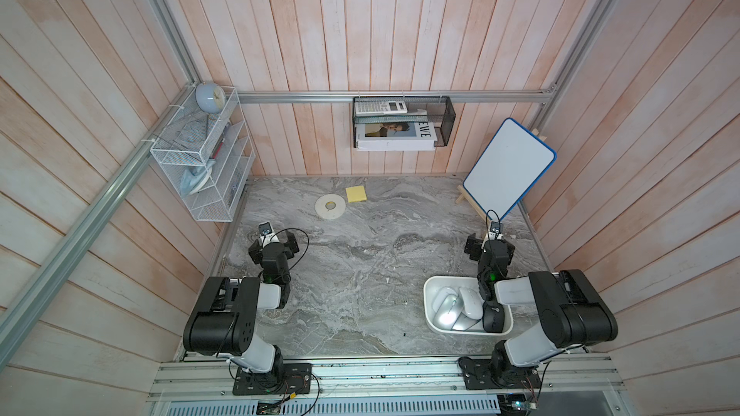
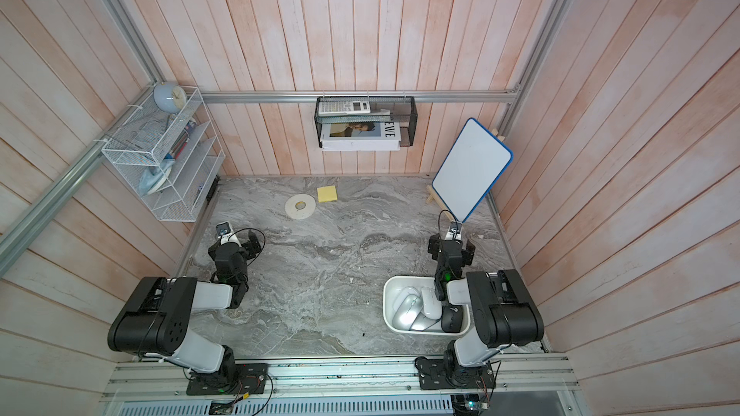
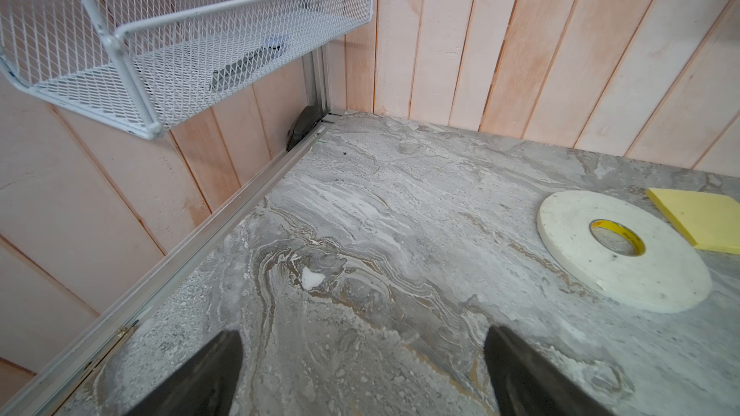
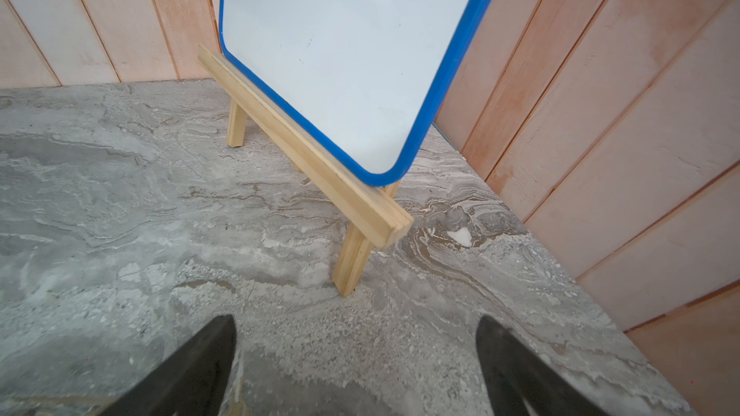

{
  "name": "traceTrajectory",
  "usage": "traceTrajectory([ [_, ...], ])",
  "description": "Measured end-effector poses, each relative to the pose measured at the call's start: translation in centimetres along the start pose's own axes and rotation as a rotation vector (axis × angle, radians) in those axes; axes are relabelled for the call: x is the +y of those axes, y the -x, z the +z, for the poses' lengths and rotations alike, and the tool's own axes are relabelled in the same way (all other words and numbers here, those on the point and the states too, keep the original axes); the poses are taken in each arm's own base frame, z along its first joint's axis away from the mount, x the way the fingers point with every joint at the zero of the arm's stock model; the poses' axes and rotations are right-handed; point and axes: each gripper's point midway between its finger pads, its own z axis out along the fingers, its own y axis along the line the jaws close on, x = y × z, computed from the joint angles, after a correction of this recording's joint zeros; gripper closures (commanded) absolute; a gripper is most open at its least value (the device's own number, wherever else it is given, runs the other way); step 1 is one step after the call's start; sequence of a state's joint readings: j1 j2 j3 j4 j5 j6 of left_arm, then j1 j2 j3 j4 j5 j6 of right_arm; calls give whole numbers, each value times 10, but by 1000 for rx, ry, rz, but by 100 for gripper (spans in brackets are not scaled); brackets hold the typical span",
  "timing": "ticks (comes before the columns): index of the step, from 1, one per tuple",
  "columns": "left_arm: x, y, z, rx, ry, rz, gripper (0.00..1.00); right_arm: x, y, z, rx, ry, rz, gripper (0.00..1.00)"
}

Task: Take out the mouse from the storage box
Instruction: Move the storage box to the center of the board.

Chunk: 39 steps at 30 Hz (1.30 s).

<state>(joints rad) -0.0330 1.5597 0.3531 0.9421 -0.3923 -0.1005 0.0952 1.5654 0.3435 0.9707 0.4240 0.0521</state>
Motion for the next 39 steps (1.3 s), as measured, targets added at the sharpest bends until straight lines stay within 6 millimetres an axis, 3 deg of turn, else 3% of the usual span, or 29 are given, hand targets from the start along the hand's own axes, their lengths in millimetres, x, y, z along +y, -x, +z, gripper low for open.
traceTrajectory([
  [7,0,2,-2,-13,-3,-1,0,0,0,0,0,0,0,2],
  [11,-4,4,-24,-53,-20,21,0,4,1,-3,-14,28,-1,2],
  [15,-42,33,-59,-163,-99,98,0,1,10,-24,-63,56,2,2],
  [21,-74,100,-118,-337,-218,31,0,18,72,-72,-259,146,-1,2],
  [26,-75,156,-149,-361,-314,-189,0,32,137,-125,-357,262,36,3],
  [30,-67,183,-160,-256,-324,-402,0,12,202,-175,-388,320,187,2],
  [32,-62,182,-162,-180,-308,-465,0,-7,216,-197,-377,315,295,2],
  [35,-50,163,-165,-50,-254,-517,0,-34,203,-217,-317,284,434,2],
  [39,-30,129,-172,51,-192,-537,0,-46,160,-229,-211,287,490,3],
])
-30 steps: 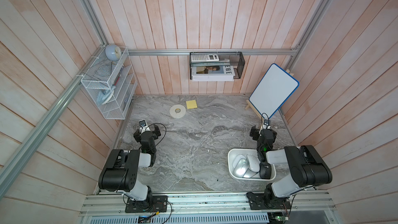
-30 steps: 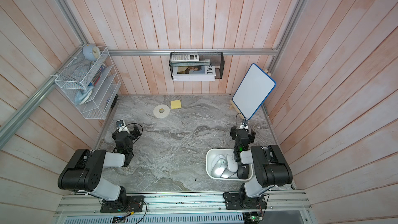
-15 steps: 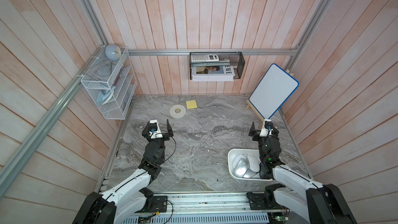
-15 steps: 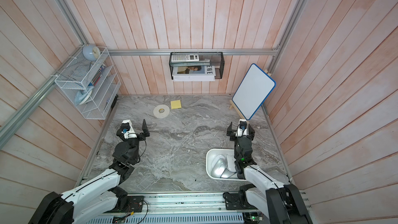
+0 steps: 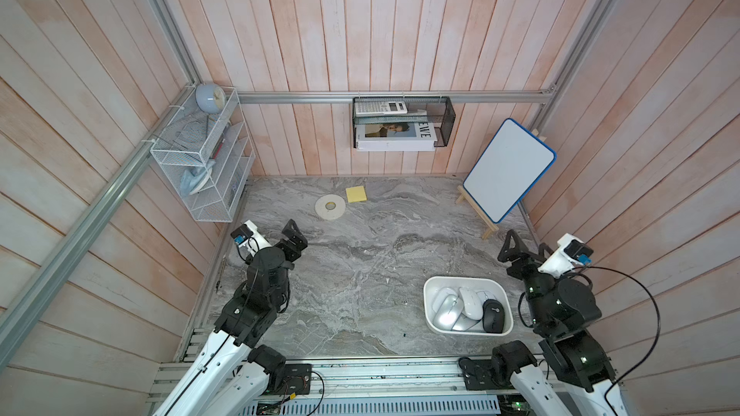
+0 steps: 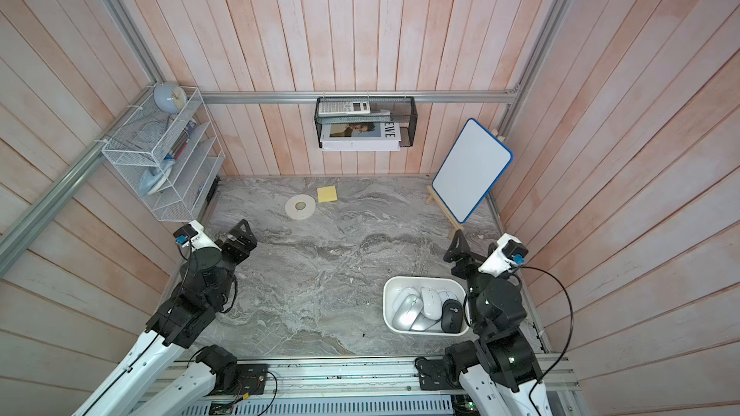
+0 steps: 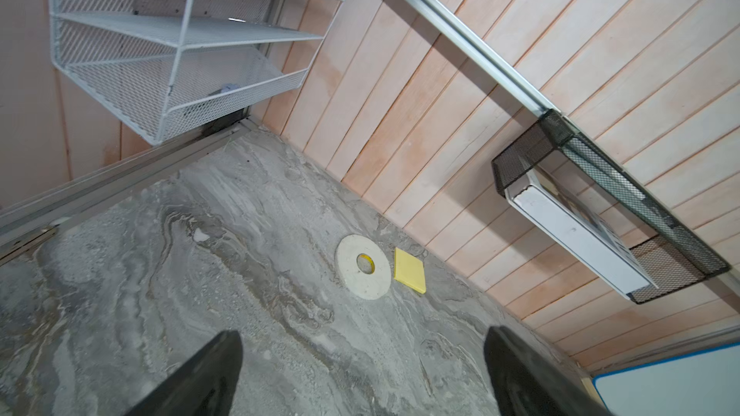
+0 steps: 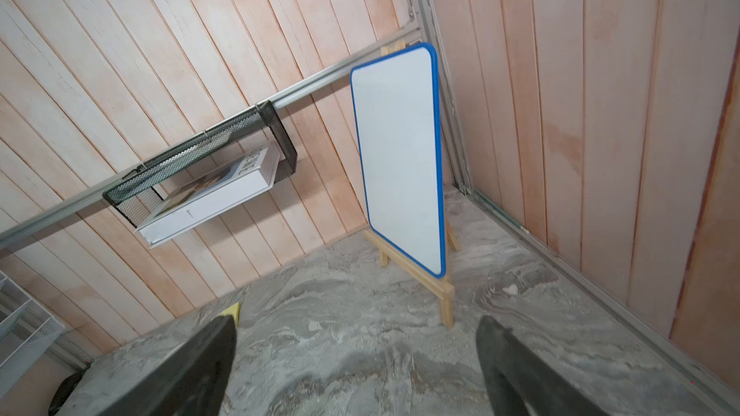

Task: Take out the mouse from the storage box
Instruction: Move the storage box to the center of the board.

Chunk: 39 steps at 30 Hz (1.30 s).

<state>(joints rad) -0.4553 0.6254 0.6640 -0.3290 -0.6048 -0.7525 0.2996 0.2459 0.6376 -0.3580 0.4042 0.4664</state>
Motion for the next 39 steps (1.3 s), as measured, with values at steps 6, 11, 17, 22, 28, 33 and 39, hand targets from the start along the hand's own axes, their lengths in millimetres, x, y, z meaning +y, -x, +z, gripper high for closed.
traceTrajectory([
  [6,3,-53,12,208,-16,34,0,-21,-31,-18,141,-58,26,2],
  [11,-47,-143,20,542,-96,205,0,-30,-50,-21,261,-125,21,3],
  [17,-129,-230,-8,825,-256,458,0,-36,-69,-23,350,-154,14,3],
  [22,-169,-293,-44,953,-360,664,0,-35,-73,-24,366,-151,23,3],
  [28,-183,-350,-63,1053,-377,838,0,-34,-77,-24,379,-140,25,3],
  [33,-191,-376,-65,1082,-365,922,0,-32,-77,-24,383,-131,27,3],
  [39,-195,-388,-54,1055,-306,984,0,-32,-77,-25,378,-123,31,2],
])
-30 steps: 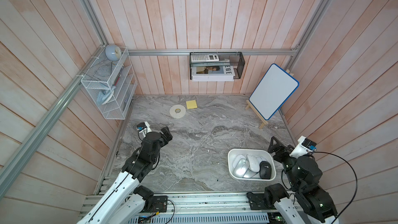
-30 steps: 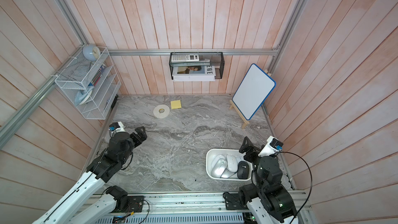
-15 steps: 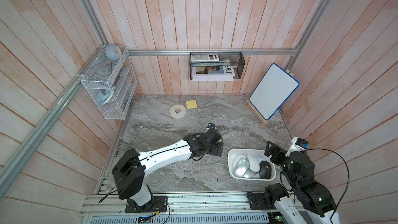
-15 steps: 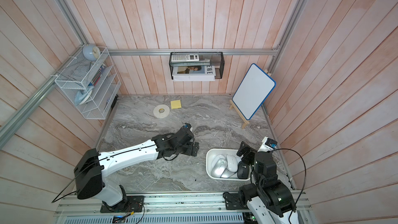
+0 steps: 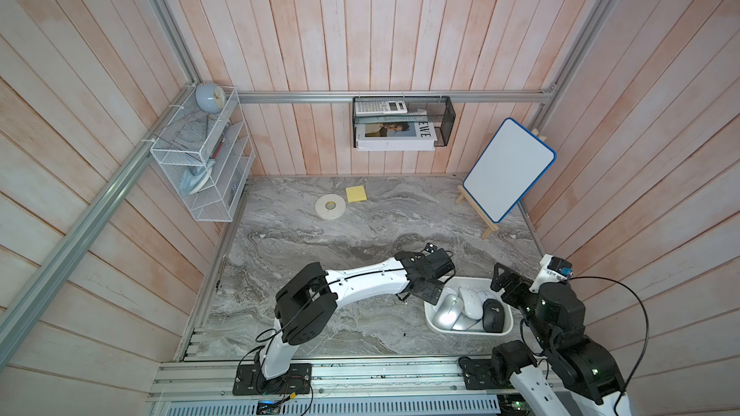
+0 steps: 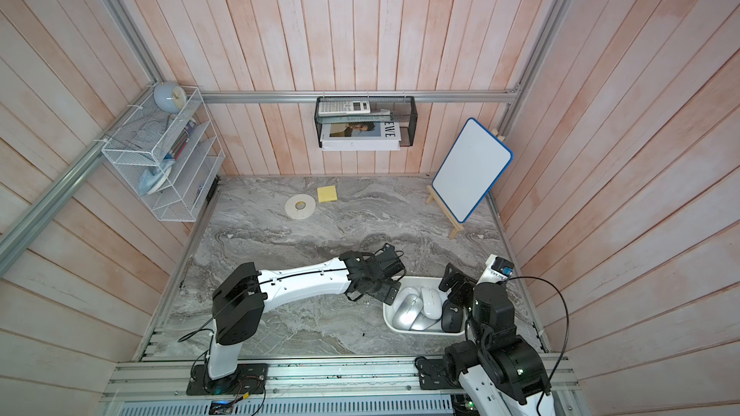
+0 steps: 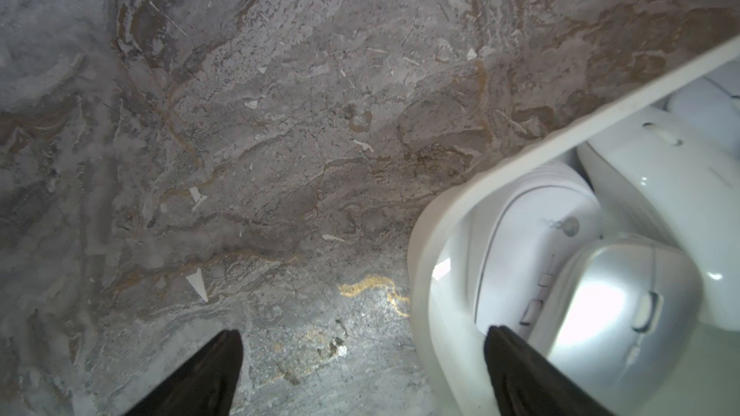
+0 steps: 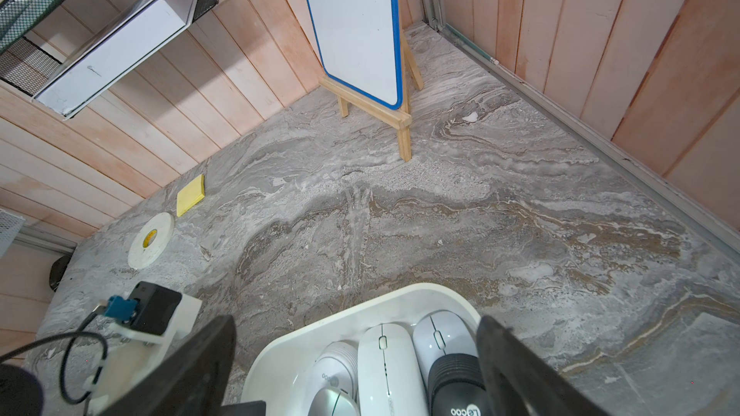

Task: Take out the mouse from the storage box
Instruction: Move the storage box to the center of the board.

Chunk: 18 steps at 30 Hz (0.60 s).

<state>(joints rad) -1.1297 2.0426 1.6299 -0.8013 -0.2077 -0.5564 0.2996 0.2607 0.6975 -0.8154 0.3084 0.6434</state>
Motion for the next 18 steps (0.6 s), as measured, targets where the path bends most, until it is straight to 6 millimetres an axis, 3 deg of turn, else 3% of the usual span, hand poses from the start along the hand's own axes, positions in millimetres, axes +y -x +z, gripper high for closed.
traceTrajectory([
  [12,26,5,13,-7,119,-28,4,0,-3,3,13,-5,-5,2],
  [15,43,2,13,-16,136,-63,5,0,-5,7,30,-18,-16,3],
  [18,73,-4,9,-18,166,-115,5,0,-8,12,52,-34,-28,3],
])
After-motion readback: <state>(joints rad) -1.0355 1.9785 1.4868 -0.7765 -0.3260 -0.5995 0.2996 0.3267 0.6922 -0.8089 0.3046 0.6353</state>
